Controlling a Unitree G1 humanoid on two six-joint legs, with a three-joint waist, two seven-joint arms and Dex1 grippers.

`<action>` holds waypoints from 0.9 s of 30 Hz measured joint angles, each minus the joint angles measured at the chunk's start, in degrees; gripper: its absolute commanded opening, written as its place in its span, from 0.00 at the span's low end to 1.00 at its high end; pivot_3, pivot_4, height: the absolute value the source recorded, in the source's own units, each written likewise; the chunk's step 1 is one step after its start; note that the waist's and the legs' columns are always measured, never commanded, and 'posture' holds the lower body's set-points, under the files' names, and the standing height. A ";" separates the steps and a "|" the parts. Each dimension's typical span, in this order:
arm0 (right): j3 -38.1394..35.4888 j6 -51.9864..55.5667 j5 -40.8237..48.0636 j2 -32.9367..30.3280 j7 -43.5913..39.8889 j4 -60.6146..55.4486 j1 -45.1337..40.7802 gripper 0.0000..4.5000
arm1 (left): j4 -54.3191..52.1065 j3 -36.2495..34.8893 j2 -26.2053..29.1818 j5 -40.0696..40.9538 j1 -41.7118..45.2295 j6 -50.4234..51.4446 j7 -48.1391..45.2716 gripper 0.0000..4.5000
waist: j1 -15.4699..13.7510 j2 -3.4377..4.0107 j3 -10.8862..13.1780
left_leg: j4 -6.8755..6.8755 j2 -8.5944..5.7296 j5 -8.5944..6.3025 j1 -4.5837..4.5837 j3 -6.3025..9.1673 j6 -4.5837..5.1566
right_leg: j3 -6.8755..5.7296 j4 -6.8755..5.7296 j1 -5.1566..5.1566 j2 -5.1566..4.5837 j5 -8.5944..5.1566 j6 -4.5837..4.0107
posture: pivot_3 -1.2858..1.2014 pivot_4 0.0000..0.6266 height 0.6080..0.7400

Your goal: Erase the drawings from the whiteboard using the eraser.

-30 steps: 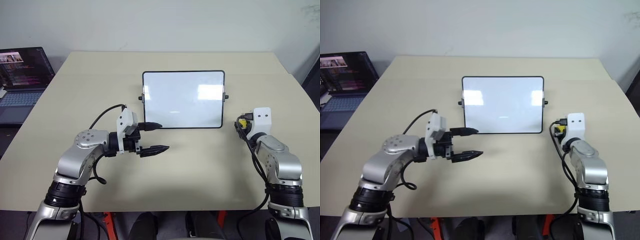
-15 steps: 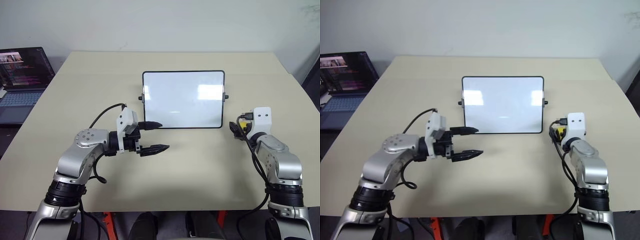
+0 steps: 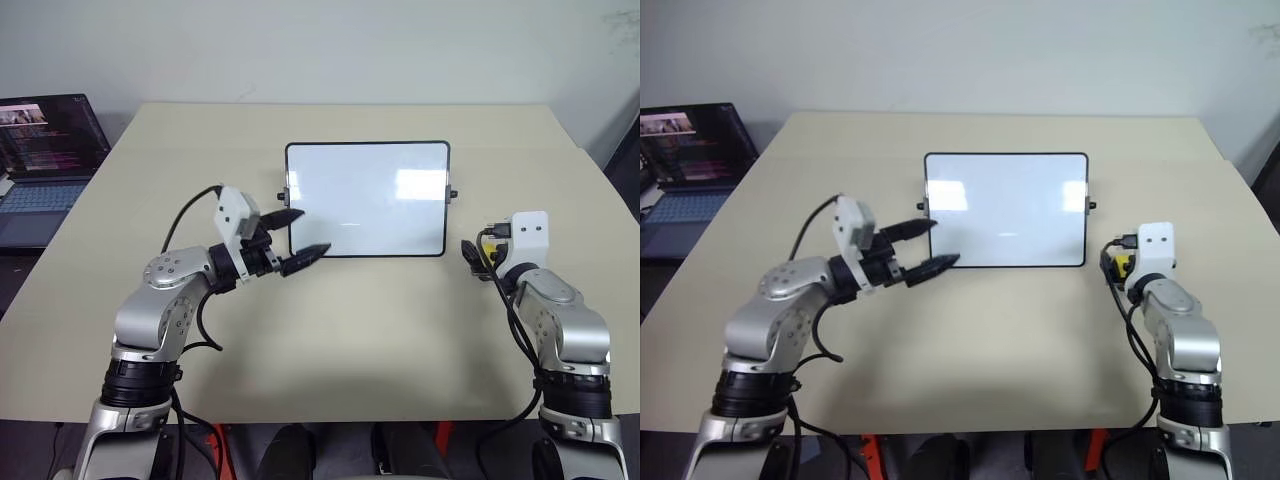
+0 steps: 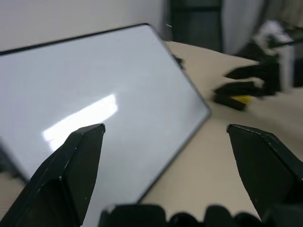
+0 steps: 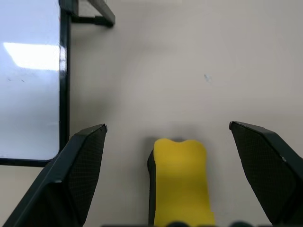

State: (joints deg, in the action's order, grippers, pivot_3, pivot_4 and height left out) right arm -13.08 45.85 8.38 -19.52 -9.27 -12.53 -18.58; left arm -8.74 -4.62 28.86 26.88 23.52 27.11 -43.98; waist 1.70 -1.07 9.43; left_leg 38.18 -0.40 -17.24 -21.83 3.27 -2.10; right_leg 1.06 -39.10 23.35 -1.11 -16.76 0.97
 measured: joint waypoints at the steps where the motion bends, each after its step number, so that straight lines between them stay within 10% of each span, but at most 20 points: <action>1: -0.39 -0.18 0.08 0.08 0.19 -0.95 0.57 1.00 | -0.45 -0.51 -0.65 -0.27 -0.59 0.11 2.09 1.00 | 0.00 0.03 -0.02 | 0.00 -0.01 0.00 0.01 -0.03 0.00 | 0.03 0.00 0.00 -0.02 0.00 0.00 | 0.52 0.24 1.00; 14: -4.51 -11.36 0.99 8.49 4.49 -16.48 18.98 1.00 | -11.60 -3.73 -13.47 -9.24 -15.63 1.00 31.07 1.00 | -0.04 0.05 -0.15 | 0.02 0.00 0.00 0.14 -0.01 0.00 | 0.06 -0.12 -0.09 -0.01 0.01 0.02 | 0.52 0.24 1.00; 27: -0.79 -23.35 2.55 15.17 2.28 -23.06 36.55 1.00 | -21.82 -1.29 -19.60 -13.88 -31.27 -3.01 37.89 1.00 | -0.06 0.07 -0.32 | -0.02 0.00 -0.01 0.55 -0.03 0.01 | 0.07 -0.02 -0.52 0.00 0.01 0.03 | 0.52 0.24 1.00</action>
State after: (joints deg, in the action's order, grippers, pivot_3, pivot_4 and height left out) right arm -13.87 22.50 10.93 -4.35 -6.99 -35.58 17.97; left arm -30.56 -5.91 9.26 13.01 -7.76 24.10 -6.09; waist 1.64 -1.01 9.10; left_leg 38.15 -0.40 -17.25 -21.27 3.24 -2.10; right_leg 1.13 -39.12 22.83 -1.11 -16.75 0.99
